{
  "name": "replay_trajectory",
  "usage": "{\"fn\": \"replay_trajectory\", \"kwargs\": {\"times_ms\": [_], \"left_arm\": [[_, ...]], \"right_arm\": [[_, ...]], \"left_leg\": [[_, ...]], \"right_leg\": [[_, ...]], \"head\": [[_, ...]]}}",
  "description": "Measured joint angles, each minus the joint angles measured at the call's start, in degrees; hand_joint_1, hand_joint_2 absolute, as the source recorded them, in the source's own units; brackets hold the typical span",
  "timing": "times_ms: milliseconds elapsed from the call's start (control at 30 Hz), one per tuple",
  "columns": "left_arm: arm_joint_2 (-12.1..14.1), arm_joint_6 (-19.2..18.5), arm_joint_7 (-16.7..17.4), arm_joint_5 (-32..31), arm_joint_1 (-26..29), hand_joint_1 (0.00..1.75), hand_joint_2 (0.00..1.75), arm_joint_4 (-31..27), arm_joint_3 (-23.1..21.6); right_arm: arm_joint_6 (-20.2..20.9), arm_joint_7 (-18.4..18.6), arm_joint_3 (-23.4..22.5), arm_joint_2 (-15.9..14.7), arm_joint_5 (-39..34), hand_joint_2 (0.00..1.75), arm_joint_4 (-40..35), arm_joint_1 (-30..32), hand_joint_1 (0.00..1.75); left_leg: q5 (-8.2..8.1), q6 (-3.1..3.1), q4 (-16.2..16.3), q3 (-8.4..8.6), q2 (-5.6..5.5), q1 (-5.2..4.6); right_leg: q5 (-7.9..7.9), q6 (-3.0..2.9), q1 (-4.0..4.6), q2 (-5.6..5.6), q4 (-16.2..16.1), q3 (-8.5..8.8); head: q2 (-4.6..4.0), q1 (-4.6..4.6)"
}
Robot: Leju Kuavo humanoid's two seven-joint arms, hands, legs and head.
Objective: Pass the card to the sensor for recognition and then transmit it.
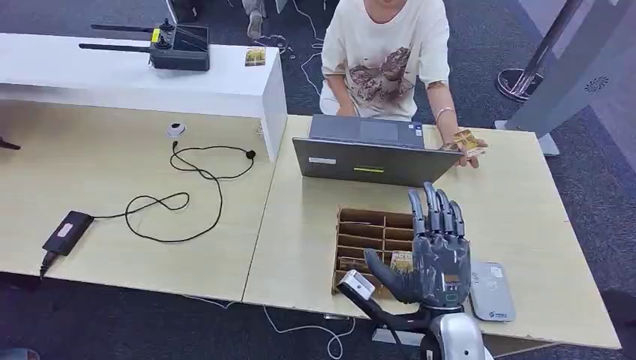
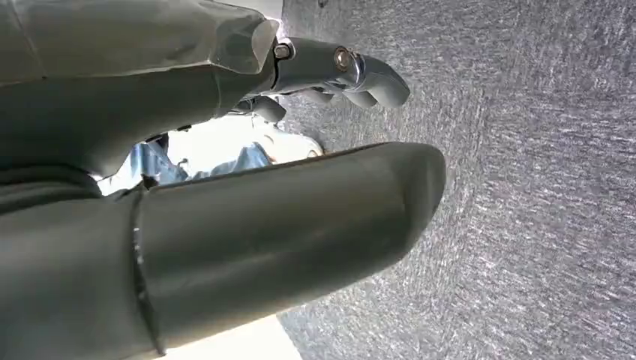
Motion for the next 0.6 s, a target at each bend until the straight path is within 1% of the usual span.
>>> {"fn": "replay_trajectory", "kwargs": {"times_ms": [67, 100, 167, 200, 267, 300, 433, 600], "left_arm": [[0.0, 0.0, 0.0, 0.0, 0.0, 0.00, 0.00, 0.0, -0.1], [0.0, 0.1, -0.1, 0.0, 0.0, 0.00, 0.00, 0.0, -0.1], [0.0, 0.1, -0.1, 0.0, 0.0, 0.00, 0.00, 0.0, -0.2], [0.0, 0.1, -0.1, 0.0, 0.0, 0.00, 0.00, 0.0, -0.2], [0.0, 0.2, -0.1, 0.0, 0.0, 0.00, 0.00, 0.0, -0.3], [0.0, 0.2, -0.1, 0.0, 0.1, 0.00, 0.00, 0.0, -0.3], [0.0, 0.5, -0.1, 0.0, 0.2, 0.00, 0.00, 0.0, -0.3], [0.0, 0.6, -0.1, 0.0, 0.2, 0.00, 0.00, 0.0, -0.5]], "right_arm": [[-0.7, 0.1, 0.6, 0.3, -1.3, 0.00, 1.4, -0.5, 0.00], [-1.4, -0.4, 0.8, 0.4, -3.1, 0.00, 1.9, -0.6, 0.00], [-3.0, -2.3, 1.1, 0.7, -8.5, 0.00, 2.4, -0.6, 0.00], [-3.5, -3.7, 1.1, 1.0, -12.4, 0.00, 2.6, -0.5, 0.00], [-4.2, -4.3, 1.1, 1.5, -15.3, 0.00, 2.7, 0.2, 0.00], [-4.5, -4.2, 1.1, 1.6, -15.3, 1.75, 2.7, 0.6, 0.00], [-5.6, -2.9, 1.3, 1.8, -14.2, 1.75, 2.7, 2.4, 0.00], [-5.6, -1.2, 1.5, 1.8, -12.4, 1.75, 2.7, 3.4, 0.00]], "left_leg": [[0.00, 0.00, 0.0, 0.00, 0.00, 0.00], [0.00, 0.00, 0.0, 0.00, 0.00, 0.00], [0.00, 0.00, 0.0, 0.00, -0.01, 0.00], [0.00, 0.00, 0.0, 0.00, -0.01, 0.00], [-0.01, 0.00, 0.0, -0.01, -0.01, 0.00], [-0.01, 0.00, 0.0, -0.01, -0.02, 0.00], [-0.02, 0.00, 0.0, -0.02, -0.01, 0.00], [-0.01, 0.00, 0.0, -0.02, 0.00, 0.00]], "right_leg": [[0.00, 0.00, 0.00, 0.00, 0.0, 0.00], [0.00, 0.00, 0.00, 0.00, 0.0, 0.00], [0.00, 0.00, 0.00, -0.01, 0.0, -0.01], [0.00, 0.00, 0.00, 0.00, 0.0, -0.01], [-0.02, 0.00, 0.00, 0.00, 0.0, -0.02], [-0.02, 0.00, 0.00, -0.01, 0.0, -0.02], [-0.03, 0.01, 0.00, 0.00, 0.0, -0.02], [-0.02, 0.01, 0.00, 0.00, 0.0, -0.02]], "head": [[0.02, 0.00], [0.00, 0.00], [0.00, 0.00], [0.00, 0.00], [0.00, 0.02], [0.00, 0.00], [0.00, 0.00], [0.00, 0.00]]}}
